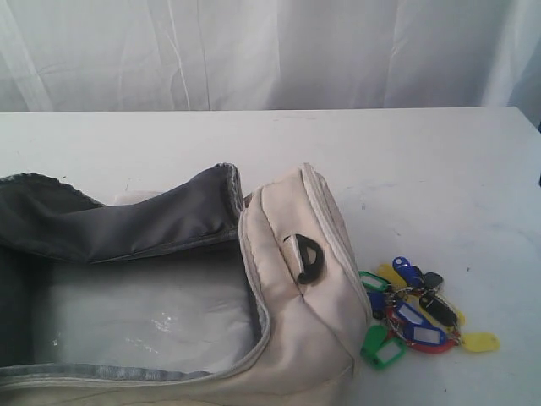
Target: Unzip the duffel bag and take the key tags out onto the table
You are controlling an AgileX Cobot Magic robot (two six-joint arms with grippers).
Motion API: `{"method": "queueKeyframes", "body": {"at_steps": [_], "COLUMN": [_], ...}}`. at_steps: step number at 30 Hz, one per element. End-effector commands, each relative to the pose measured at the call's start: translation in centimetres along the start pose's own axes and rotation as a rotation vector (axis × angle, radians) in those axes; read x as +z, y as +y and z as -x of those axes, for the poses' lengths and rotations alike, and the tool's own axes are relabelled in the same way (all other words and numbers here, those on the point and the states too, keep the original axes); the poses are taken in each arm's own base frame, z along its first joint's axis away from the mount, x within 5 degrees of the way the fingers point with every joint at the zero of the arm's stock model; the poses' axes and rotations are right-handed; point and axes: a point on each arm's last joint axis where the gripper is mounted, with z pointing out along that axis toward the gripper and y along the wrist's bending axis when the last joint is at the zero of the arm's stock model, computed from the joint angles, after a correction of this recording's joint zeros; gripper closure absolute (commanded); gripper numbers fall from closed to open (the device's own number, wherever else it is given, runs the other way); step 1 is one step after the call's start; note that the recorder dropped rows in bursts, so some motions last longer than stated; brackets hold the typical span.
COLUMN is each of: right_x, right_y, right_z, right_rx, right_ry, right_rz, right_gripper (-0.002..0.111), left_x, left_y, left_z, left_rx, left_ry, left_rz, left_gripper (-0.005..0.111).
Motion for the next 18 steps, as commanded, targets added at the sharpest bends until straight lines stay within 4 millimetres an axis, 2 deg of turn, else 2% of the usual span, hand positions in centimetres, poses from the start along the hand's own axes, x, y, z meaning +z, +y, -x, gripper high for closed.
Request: {"method": "queueKeyframes", "body": {"at_steps": [1,10,18], "right_x": [-0.06,-0.06,-0.06], "right_y": [-0.06,-0.06,-0.06], "right_z": [-0.04,-0.04,-0.04], "right_rx": [-0.003,-0.003,-0.003], "right_ry": [-0.004,-0.004,-0.004], "right_rz": [-0.006,-0.006,-0.006], "right_gripper": [0.108,0.108,0.108], "left_x": [0.07,0.08,0.07], "left_y": [-0.09,-0.04,0.81], "left_z": [-0.59,-0.24,-0.26], "left_rx": [-0.044,-0.065,-0.114], "left_ry": [0.040,0.003,-0.001], "left_rz": [-0.008,0.000,0.152], "left_gripper": [0.107,0.107,0.107]}}
